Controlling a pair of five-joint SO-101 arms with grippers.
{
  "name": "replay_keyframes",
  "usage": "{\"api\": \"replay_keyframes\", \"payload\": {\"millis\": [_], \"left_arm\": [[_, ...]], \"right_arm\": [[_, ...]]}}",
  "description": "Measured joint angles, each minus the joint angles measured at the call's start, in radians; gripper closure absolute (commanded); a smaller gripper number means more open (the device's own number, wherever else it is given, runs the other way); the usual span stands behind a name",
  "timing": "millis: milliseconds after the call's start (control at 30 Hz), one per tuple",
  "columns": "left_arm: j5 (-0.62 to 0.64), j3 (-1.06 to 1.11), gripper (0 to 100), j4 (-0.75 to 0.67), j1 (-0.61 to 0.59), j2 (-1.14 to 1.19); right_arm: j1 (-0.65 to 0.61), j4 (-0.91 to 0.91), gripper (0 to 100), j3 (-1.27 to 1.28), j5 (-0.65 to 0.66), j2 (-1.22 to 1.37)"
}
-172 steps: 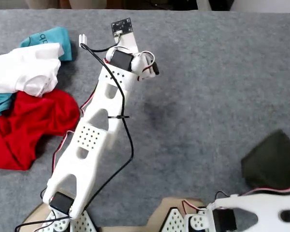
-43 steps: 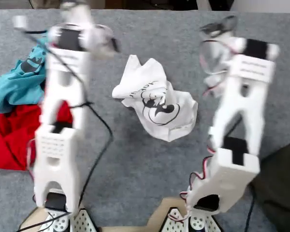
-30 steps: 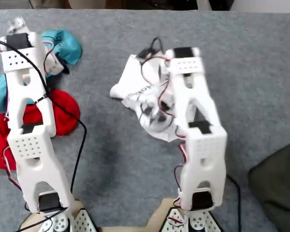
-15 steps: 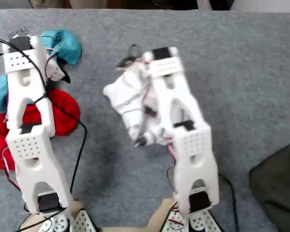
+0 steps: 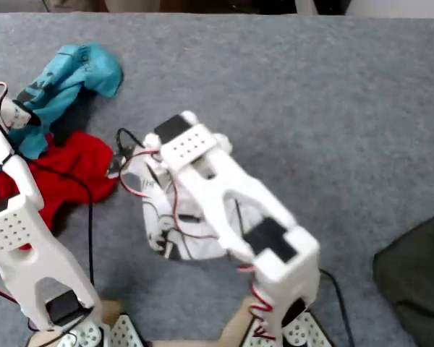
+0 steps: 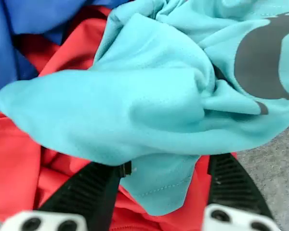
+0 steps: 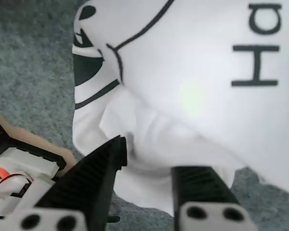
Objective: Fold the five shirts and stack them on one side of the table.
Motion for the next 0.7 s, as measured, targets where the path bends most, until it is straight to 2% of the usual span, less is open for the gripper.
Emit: {"api": "replay_keyframes", "payload": {"millis": [100,200,400,567,700], "left_arm": [[0.000,0.000,73,0.000,0.014,0.000],[0.000,0.006,73,0.000,0.068,0.000],[0.054,0.074,73,0.000,0.293,0.000],[0.114,0.201,73,-0.094,0.535,0.000],[0.144,0.238,74,-0.153,0.626,0.002]], "right_arm": [[0.060,0.031,63.4,0.000,0.023,-0.152],[0.170,0.032,63.4,0.000,0.040,-0.322],[0.377,0.032,63.4,0.075,0.072,-0.465],[0.400,0.005,63.4,0.221,0.072,-0.428],[0.400,-0.066,63.4,0.253,0.038,-0.358]]}}
